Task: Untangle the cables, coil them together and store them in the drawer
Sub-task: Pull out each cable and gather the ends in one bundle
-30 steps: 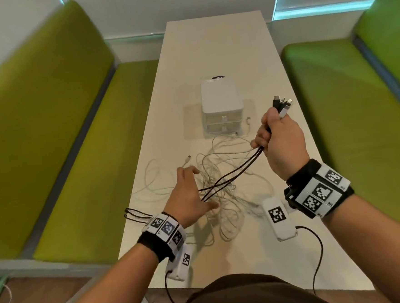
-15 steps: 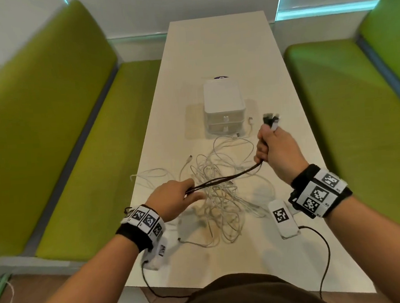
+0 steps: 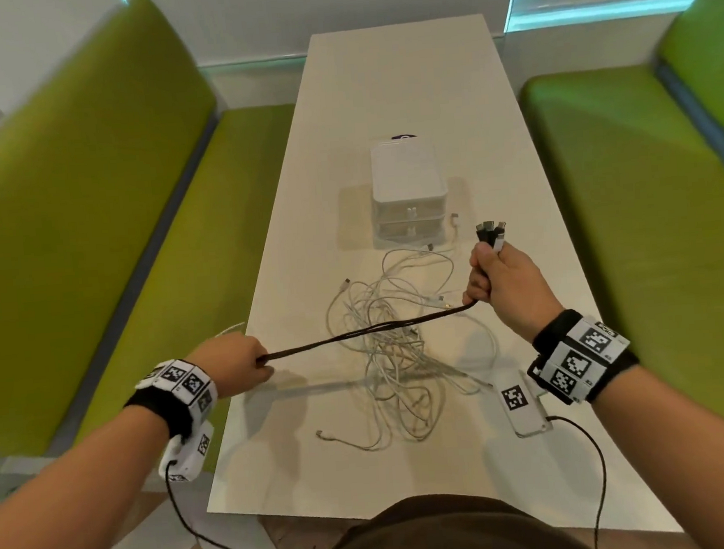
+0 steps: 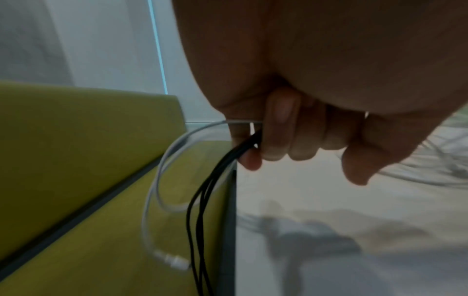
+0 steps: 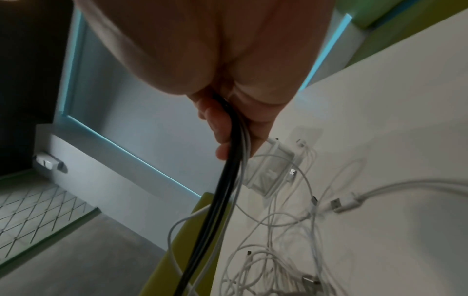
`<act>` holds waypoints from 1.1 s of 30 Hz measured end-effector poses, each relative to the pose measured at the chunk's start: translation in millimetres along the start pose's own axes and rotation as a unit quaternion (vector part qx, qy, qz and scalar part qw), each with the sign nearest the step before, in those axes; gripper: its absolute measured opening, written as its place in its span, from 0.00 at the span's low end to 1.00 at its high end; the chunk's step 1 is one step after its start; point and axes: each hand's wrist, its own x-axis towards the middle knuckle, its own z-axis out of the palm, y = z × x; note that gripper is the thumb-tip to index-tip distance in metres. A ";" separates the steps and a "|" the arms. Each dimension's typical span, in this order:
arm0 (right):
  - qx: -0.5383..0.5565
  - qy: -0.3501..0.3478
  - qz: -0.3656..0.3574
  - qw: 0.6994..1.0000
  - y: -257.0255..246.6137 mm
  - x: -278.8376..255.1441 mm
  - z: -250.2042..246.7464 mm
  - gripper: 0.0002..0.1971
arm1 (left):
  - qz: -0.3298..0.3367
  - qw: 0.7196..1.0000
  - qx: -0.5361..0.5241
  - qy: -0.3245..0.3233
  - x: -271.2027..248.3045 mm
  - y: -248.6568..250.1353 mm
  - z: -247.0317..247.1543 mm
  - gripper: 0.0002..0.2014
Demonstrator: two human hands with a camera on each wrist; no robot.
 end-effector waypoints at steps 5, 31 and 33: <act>-0.037 0.044 -0.013 0.998 -5.7 2.2 -12.0 0.15 | -0.075 0.995 0.035 -0.060 -2.4 -27.3 -0.3 0.14; 0.064 -0.136 -0.013 0.988 -24.5 -22.7 41.5 0.17 | 0.168 0.915 -0.342 0.134 -43.1 114.5 -145.0 0.15; 0.031 -0.154 -0.036 0.987 -26.9 -27.4 48.0 0.16 | 0.223 0.871 -0.416 0.134 -44.3 136.1 -144.0 0.17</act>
